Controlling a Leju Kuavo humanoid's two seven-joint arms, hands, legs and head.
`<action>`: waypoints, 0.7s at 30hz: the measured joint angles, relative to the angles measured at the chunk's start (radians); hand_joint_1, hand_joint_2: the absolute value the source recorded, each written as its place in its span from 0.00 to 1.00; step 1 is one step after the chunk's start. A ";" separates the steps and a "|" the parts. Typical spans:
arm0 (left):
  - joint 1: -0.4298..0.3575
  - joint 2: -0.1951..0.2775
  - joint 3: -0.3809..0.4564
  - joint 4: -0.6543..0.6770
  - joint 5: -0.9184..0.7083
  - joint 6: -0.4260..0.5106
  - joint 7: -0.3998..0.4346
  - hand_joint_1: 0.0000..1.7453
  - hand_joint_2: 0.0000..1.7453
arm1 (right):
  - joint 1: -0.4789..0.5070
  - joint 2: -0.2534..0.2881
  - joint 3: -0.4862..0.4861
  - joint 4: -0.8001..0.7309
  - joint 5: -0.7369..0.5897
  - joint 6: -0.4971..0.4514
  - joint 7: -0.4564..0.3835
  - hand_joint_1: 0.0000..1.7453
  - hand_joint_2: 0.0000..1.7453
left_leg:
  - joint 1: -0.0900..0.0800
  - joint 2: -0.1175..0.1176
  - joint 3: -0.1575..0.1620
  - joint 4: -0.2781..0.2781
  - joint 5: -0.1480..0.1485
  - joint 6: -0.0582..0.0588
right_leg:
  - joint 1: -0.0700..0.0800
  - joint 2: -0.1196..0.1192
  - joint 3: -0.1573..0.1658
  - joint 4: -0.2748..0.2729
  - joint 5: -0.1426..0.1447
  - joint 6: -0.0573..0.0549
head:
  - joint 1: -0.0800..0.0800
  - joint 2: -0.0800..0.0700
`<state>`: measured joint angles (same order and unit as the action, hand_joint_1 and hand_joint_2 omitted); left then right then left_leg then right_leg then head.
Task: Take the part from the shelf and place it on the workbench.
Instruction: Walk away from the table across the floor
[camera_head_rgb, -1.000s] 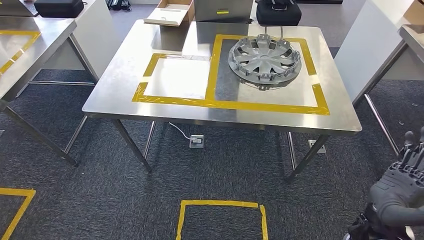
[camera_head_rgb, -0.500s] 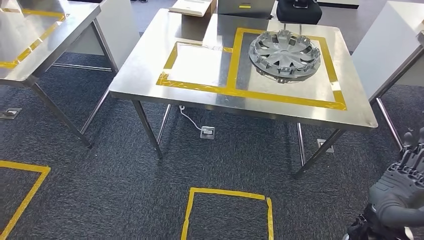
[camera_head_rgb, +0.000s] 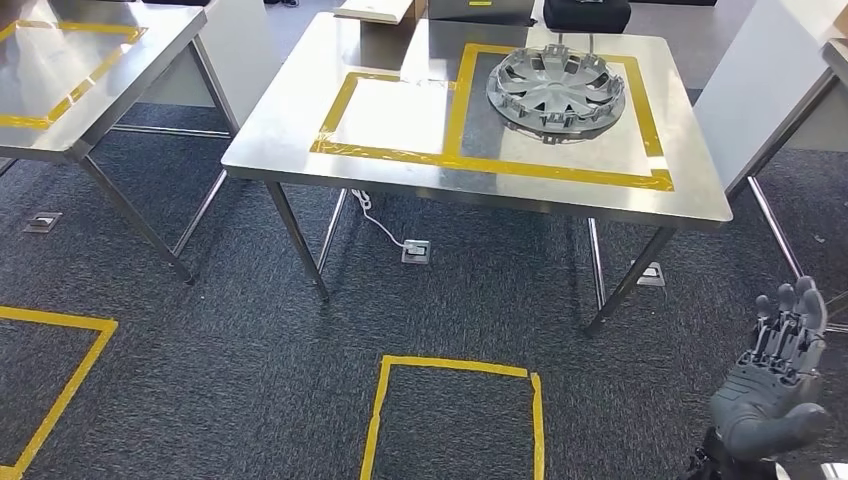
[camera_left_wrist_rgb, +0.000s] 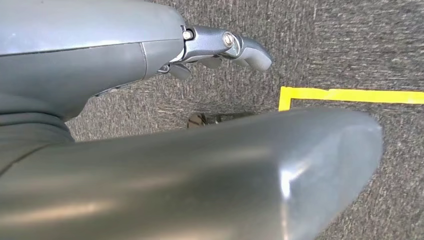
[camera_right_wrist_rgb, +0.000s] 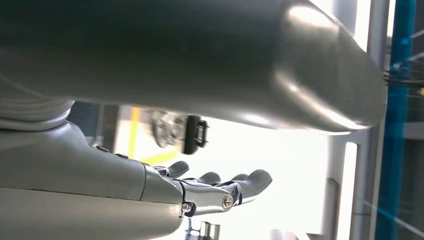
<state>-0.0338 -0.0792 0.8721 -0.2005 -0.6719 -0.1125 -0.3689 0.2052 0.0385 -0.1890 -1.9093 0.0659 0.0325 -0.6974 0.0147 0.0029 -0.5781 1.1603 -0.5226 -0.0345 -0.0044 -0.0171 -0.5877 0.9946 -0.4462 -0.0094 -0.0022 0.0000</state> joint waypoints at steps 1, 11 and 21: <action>-0.001 0.000 0.000 -0.001 0.000 -0.002 -0.001 0.00 0.00 | 0.004 0.004 -0.005 0.013 0.001 0.004 0.000 0.00 0.00 | -0.001 -0.001 0.045 -0.068 0.001 0.003 | 0.000 0.000 -0.011 0.007 0.004 0.005 | -0.002 0.000; 0.002 -0.005 0.010 -0.001 -0.003 -0.014 0.002 0.00 0.00 | -0.037 0.058 -0.180 0.491 0.189 0.055 0.041 0.00 0.00 | -0.006 0.000 0.037 -0.150 0.021 0.068 | -0.004 0.008 -0.122 0.269 -0.137 0.056 | 0.012 0.000; 0.009 -0.011 0.052 0.001 -0.010 -0.019 0.016 0.00 1.00 | -0.174 0.027 -0.349 1.372 0.407 0.002 0.230 0.00 0.00 | -0.011 0.000 0.018 -0.146 0.045 0.052 | 0.013 0.005 0.069 -0.009 -0.050 0.024 | 0.014 0.000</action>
<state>-0.0245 -0.0901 0.9245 -0.1993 -0.6822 -0.1318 -0.3529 0.0309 0.0655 -0.5377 -0.5377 0.4731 0.0344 -0.4674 0.0035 0.0028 -0.5606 1.0139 -0.4777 0.0172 0.0085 -0.0119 -0.5189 0.9851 -0.4966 0.0147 0.0115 0.0000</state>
